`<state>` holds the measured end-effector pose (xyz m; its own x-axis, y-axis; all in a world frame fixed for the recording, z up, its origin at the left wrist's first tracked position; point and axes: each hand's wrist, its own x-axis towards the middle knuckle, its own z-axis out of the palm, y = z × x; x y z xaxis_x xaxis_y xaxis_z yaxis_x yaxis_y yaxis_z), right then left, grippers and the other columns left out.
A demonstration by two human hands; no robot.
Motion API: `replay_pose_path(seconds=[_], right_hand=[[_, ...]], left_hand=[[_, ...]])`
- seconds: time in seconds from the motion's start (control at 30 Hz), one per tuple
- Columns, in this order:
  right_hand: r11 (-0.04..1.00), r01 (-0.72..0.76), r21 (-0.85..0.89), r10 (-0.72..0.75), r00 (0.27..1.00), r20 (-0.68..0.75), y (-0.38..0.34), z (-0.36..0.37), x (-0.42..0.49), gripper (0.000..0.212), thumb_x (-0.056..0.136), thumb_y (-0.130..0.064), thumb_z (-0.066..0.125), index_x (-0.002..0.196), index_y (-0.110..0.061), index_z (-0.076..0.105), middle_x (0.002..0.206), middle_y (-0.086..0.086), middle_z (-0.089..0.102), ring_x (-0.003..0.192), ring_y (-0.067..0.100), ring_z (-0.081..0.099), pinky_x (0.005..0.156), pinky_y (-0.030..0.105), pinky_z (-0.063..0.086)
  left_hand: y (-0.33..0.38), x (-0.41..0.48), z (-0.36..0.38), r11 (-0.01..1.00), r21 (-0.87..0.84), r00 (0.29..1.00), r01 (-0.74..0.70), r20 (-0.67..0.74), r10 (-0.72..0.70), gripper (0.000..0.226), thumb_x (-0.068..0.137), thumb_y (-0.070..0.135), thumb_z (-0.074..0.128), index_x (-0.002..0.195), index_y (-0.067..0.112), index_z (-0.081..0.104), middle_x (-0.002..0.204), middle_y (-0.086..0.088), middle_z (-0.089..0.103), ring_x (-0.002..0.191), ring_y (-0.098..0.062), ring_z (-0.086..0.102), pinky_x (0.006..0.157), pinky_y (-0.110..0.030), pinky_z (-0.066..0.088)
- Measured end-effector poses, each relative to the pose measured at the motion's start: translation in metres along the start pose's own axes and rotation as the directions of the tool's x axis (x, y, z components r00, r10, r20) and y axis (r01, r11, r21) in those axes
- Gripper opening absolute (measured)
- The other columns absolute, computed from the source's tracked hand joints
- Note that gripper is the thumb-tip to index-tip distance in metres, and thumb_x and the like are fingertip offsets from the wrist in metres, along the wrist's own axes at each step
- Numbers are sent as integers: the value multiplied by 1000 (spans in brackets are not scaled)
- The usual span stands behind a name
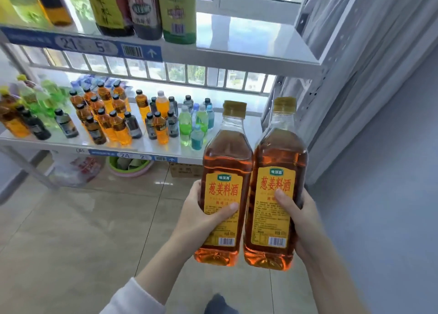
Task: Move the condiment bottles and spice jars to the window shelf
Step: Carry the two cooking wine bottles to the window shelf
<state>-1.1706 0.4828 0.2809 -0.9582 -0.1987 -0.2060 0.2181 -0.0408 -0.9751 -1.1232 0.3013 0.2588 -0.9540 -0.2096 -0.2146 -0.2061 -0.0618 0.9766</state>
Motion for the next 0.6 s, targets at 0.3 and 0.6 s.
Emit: replay_pose_path(seconds=[0.3, 0.6], right_hand=[[999, 49, 7, -50, 995, 83, -64, 13, 138, 74, 52, -42, 79, 117, -18, 54, 98, 3, 73, 88, 23, 71, 74, 42, 57], [992, 120, 30, -123, 986, 115, -138, 65, 261, 51, 66, -38, 69, 111, -19, 57, 98, 4, 72, 82, 20, 72, 59, 29, 57]], left_hand=[[57, 106, -16, 999, -10, 991, -46, -129, 45, 65, 46, 40, 76, 105, 25, 51, 91, 6, 69, 76, -2, 68, 58, -15, 52], [123, 205, -58, 993, 21, 983, -115, -140, 117, 79, 42, 48, 73, 114, 27, 48, 101, 6, 67, 89, -12, 66, 77, -33, 54]])
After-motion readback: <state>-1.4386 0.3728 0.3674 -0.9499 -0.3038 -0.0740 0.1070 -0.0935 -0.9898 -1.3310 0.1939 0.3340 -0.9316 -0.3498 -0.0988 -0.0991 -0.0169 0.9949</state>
